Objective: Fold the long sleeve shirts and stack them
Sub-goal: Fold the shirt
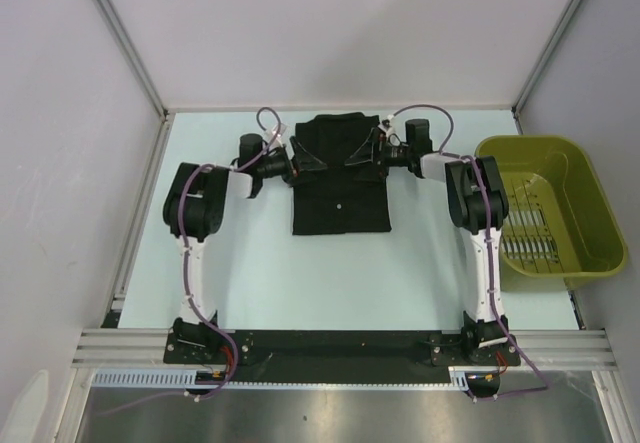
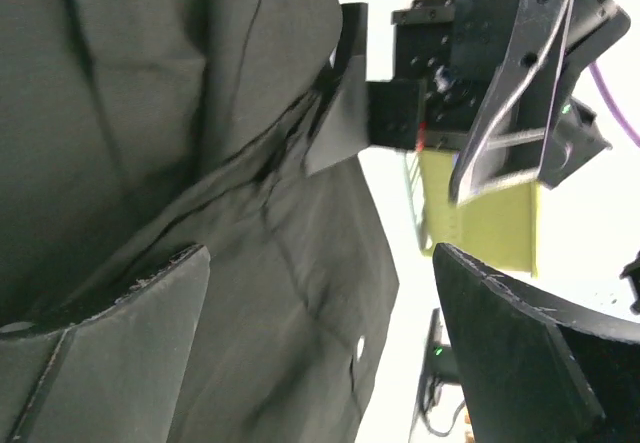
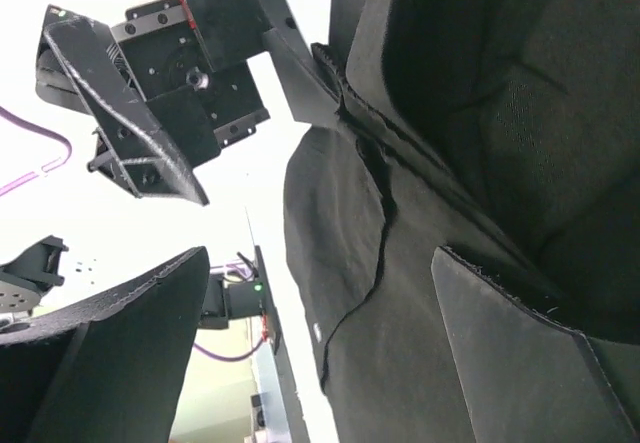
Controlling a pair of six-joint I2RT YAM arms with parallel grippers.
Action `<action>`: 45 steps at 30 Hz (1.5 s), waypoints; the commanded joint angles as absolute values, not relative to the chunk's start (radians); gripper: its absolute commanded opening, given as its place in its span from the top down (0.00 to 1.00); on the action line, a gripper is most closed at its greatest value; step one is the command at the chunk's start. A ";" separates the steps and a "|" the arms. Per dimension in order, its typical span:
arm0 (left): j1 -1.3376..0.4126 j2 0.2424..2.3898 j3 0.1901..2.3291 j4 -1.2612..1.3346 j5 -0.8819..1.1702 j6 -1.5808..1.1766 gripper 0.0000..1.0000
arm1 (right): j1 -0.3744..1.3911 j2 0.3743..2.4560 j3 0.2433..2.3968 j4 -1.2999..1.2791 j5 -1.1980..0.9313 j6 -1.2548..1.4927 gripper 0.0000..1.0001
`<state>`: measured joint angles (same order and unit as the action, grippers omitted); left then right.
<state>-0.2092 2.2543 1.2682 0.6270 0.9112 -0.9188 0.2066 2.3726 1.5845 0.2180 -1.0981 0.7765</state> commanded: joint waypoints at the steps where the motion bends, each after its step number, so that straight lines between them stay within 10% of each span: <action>1: -0.183 1.999 1.214 0.479 1.031 -0.680 0.00 | 0.189 2.168 1.574 0.158 -1.132 0.758 0.00; 9: -0.282 1.799 0.925 0.508 1.057 -0.767 0.00 | 0.298 1.950 1.246 0.216 -1.135 0.751 0.00; 22: -0.247 2.043 0.867 0.595 0.904 -0.839 0.00 | 0.249 2.135 1.118 0.192 -1.066 0.654 0.00; 33: -0.303 1.709 0.790 0.362 1.055 -0.647 0.01 | 0.300 1.882 1.040 0.096 -1.112 0.649 0.00; 45: -0.344 2.008 0.782 0.638 1.003 -0.836 0.01 | 0.316 2.127 0.993 0.330 -1.104 0.759 0.00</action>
<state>-0.3801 1.9263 0.7979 0.5568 1.0332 -0.7826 0.3580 2.0499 1.0248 0.2638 -1.1179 0.7368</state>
